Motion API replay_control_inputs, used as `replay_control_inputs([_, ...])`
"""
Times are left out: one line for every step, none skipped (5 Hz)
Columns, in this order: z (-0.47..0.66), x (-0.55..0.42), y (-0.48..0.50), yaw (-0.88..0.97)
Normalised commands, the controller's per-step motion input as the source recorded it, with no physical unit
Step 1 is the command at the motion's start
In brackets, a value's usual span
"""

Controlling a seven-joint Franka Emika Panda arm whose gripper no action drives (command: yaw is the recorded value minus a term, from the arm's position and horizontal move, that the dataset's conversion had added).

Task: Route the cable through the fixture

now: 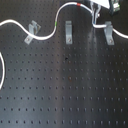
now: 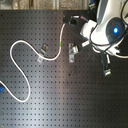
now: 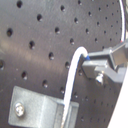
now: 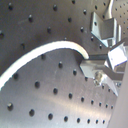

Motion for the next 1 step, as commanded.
replay_control_inputs([0.0,0.0,0.0,0.02])
